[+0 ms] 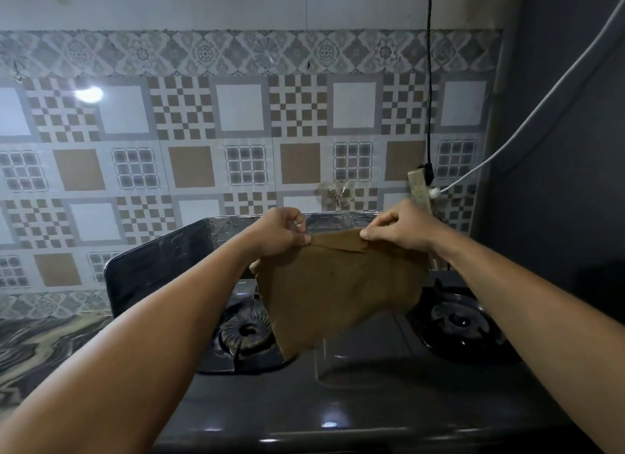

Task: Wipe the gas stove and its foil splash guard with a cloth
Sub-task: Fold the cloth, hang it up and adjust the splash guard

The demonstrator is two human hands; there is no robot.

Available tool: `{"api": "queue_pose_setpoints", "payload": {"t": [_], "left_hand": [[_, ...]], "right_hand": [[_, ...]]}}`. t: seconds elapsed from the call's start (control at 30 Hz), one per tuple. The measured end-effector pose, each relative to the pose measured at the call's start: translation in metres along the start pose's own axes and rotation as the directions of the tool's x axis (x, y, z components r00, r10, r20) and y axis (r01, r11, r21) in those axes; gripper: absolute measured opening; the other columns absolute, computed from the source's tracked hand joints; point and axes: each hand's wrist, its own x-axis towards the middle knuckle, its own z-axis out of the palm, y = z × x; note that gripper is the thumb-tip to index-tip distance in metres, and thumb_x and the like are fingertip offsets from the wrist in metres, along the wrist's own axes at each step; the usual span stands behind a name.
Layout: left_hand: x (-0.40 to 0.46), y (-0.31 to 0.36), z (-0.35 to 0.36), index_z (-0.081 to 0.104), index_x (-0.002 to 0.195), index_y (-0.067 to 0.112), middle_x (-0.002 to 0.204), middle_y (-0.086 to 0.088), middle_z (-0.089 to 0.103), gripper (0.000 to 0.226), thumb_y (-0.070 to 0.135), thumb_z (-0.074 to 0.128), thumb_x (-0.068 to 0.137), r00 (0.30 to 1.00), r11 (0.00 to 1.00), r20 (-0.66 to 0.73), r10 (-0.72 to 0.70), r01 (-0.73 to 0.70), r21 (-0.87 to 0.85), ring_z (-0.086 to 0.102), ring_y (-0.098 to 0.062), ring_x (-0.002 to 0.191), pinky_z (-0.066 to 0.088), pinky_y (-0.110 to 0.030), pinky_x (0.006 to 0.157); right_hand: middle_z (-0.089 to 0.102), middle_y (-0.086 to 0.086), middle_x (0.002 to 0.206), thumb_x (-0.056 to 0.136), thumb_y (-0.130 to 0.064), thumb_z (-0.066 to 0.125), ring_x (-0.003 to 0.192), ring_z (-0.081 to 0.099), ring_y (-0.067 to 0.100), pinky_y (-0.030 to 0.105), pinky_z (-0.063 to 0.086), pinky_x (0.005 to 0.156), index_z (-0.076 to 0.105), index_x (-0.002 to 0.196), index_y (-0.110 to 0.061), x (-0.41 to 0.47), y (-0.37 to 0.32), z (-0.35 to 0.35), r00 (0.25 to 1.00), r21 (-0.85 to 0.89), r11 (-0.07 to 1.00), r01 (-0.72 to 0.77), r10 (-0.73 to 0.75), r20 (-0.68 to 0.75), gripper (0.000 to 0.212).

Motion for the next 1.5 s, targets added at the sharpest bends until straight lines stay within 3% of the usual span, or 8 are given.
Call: {"api": "queue_pose_setpoints", "payload": {"t": [0.17, 0.33, 0.63, 0.77, 0.9, 1.27, 1.37, 1.5], "left_hand": [[0.038, -0.002, 0.015, 0.06, 0.087, 0.02, 0.085, -0.003, 0.072, 0.021, 0.01, 0.076, 0.078, 0.998, 1.0, -0.058, 0.005, -0.004, 0.025, 0.068, -0.022, 0.087, 0.054, -0.042, 0.087], [0.076, -0.002, 0.025, 0.068, 0.085, 0.015, 0.086, -0.002, 0.072, 0.009, 0.011, 0.074, 0.08, 0.983, 0.991, -0.165, 0.078, -0.058, 0.123, 0.068, -0.018, 0.083, 0.058, -0.036, 0.08], [0.141, -0.015, 0.044, 0.064, 0.075, 0.015, 0.083, 0.002, 0.063, 0.025, -0.006, 0.053, 0.082, 0.962, 0.97, -0.232, 0.146, -0.093, 0.227, 0.061, -0.019, 0.087, 0.051, -0.028, 0.072], [0.172, -0.034, 0.059, 0.075, 0.089, 0.019, 0.101, -0.001, 0.069, 0.035, -0.006, 0.05, 0.088, 0.978, 0.959, -0.197, 0.07, -0.012, 0.284, 0.06, -0.012, 0.086, 0.053, -0.027, 0.078], [0.204, -0.053, 0.072, 0.069, 0.116, 0.018, 0.12, -0.005, 0.064, 0.039, -0.003, 0.048, 0.092, 0.988, 0.929, -0.154, 0.027, 0.032, 0.369, 0.057, -0.012, 0.086, 0.05, -0.021, 0.08], [0.263, -0.083, 0.085, 0.06, 0.129, 0.019, 0.123, -0.01, 0.061, 0.045, -0.002, 0.048, 0.092, 0.964, 0.947, -0.25, -0.095, 0.165, 0.277, 0.061, -0.025, 0.102, 0.055, -0.038, 0.089], [0.265, -0.091, 0.093, 0.06, 0.129, 0.024, 0.123, -0.008, 0.06, 0.046, 0.001, 0.046, 0.092, 0.969, 0.95, -0.197, -0.149, 0.196, 0.243, 0.061, -0.024, 0.098, 0.055, -0.039, 0.088], [0.259, -0.091, 0.094, 0.056, 0.134, 0.019, 0.122, -0.011, 0.058, 0.047, 0.001, 0.041, 0.093, 0.978, 0.946, -0.028, -0.205, 0.205, 0.25, 0.059, -0.027, 0.1, 0.051, -0.032, 0.085]], "right_hand": [[0.063, -0.013, 0.083, 0.075, -0.019, 0.081, 0.083, 0.056, 0.002, 0.023, 0.043, 0.073, 0.071, 0.084, -0.023, 0.027, 0.027, -0.005, 0.995, -0.1, 0.992, 0.079, -0.085, -0.061, 0.014], [0.057, -0.002, 0.088, 0.078, -0.017, 0.075, 0.082, 0.056, 0.017, 0.034, 0.049, 0.07, 0.051, 0.089, -0.026, 0.063, 0.058, -0.011, 0.986, -0.219, 0.966, 0.135, -0.152, -0.064, 0.028], [0.052, -0.011, 0.099, 0.084, 0.005, 0.051, 0.09, 0.051, 0.014, 0.029, 0.042, 0.068, 0.06, 0.085, -0.027, 0.125, 0.099, 0.004, 0.934, -0.373, 0.878, 0.298, -0.35, -0.076, 0.034], [0.056, -0.009, 0.112, 0.089, 0.003, 0.048, 0.101, 0.048, 0.013, 0.031, 0.043, 0.082, 0.065, 0.12, -0.028, 0.156, 0.123, 0.019, 0.964, -0.453, 0.859, 0.24, -0.265, 0.007, 0.047], [0.05, -0.003, 0.11, 0.089, 0.002, 0.047, 0.1, 0.049, 0.019, 0.031, 0.041, 0.076, 0.057, 0.132, -0.029, 0.185, 0.141, 0.036, 0.986, -0.503, 0.851, 0.154, -0.166, 0.021, 0.053], [0.049, 0.004, 0.117, 0.09, 0.002, 0.047, 0.11, 0.051, 0.027, 0.034, 0.044, 0.082, 0.05, 0.138, -0.027, 0.249, 0.158, 0.066, 0.995, -0.459, 0.887, 0.047, -0.082, -0.056, 0.056], [0.051, 0.01, 0.133, 0.089, 0.004, 0.045, 0.119, 0.05, 0.032, 0.04, 0.045, 0.094, 0.052, 0.137, -0.026, 0.246, 0.165, 0.079, 0.993, -0.369, 0.929, -0.034, -0.009, -0.114, 0.057], [0.055, 0.007, 0.135, 0.09, -0.007, 0.046, 0.111, 0.056, 0.03, 0.039, 0.051, 0.088, 0.055, 0.133, -0.033, 0.244, 0.165, 0.082, 0.992, -0.276, 0.956, -0.098, 0.071, -0.107, 0.051]]}}
